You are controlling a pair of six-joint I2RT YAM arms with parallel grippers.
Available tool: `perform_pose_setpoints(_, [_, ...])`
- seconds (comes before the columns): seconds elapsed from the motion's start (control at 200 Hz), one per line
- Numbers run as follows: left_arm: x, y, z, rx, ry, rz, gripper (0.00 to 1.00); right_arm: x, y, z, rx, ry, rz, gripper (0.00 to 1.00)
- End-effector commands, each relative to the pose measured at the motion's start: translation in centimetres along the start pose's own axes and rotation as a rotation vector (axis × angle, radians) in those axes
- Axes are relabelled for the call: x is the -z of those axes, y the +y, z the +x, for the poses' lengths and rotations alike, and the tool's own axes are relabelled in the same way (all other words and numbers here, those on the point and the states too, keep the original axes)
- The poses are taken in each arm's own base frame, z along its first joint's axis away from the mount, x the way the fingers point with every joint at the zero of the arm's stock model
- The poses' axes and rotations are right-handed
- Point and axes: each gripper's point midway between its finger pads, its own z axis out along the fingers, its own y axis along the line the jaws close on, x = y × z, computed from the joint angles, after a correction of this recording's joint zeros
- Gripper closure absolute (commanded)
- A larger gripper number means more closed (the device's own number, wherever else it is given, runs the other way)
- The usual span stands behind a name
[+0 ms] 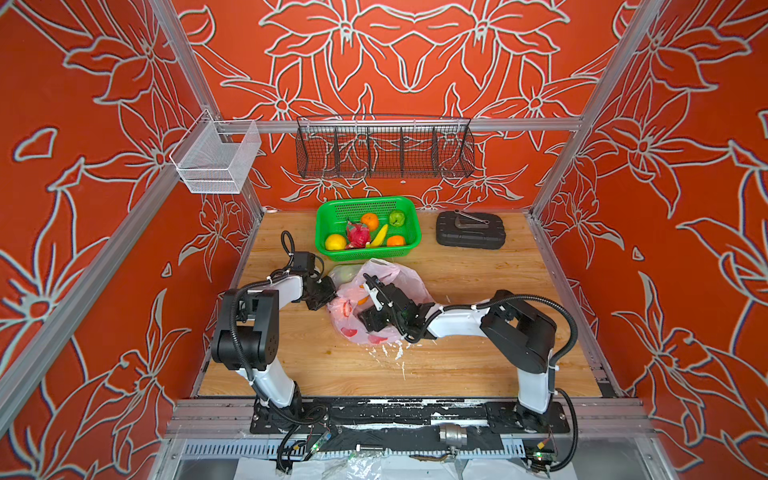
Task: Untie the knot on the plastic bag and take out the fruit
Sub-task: 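Grasp the orange at the bag bottom with the right gripper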
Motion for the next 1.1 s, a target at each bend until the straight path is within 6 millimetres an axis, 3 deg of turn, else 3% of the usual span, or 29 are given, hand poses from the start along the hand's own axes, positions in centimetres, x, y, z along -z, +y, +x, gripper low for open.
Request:
perform_pose_setpoints(0.0, [-0.2, 0.4, 1.4, -0.001, 0.049, 0.012, 1.00, 0.2, -1.8, -2.2, 0.030, -0.051, 0.085, 0.22])
perform_pose_setpoints(0.245, [-0.4, -0.4, 2.3, -0.048, 0.115, 0.046, 1.00, -1.6, -2.1, -2.7, 0.211, -0.061, 0.019, 0.22])
perform_pose_setpoints(0.46, [-0.7, -1.2, 2.9, -0.084, 0.141, 0.063, 1.00, -2.2, -0.5, -3.3, 0.447, -0.150, -0.086, 0.19])
perform_pose_setpoints(0.706, [-1.0, -3.3, 4.0, -0.190, 0.178, 0.096, 1.00, -3.3, -0.2, -4.4, 0.372, -0.092, -0.143, 0.11])
perform_pose_setpoints(0.841, [-0.9, -4.6, 4.6, -0.230, 0.198, 0.140, 1.00, -4.0, 0.6, -3.7, 0.280, -0.022, -0.244, 0.10])
perform_pose_setpoints(0.916, [-0.7, -5.2, 4.8, -0.239, 0.198, 0.175, 1.00, -4.2, 1.2, -2.9, 0.248, -0.010, -0.311, 0.13])
perform_pose_setpoints(0.996, [-0.7, -5.6, 4.9, -0.244, 0.203, 0.195, 1.00, -4.3, 1.9, -2.2, 0.225, 0.015, -0.371, 0.26])
perform_pose_setpoints(1.096, [-0.6, -4.9, 4.6, -0.238, 0.189, 0.144, 1.00, -4.1, 1.2, -2.4, 0.187, 0.028, -0.341, 0.42])
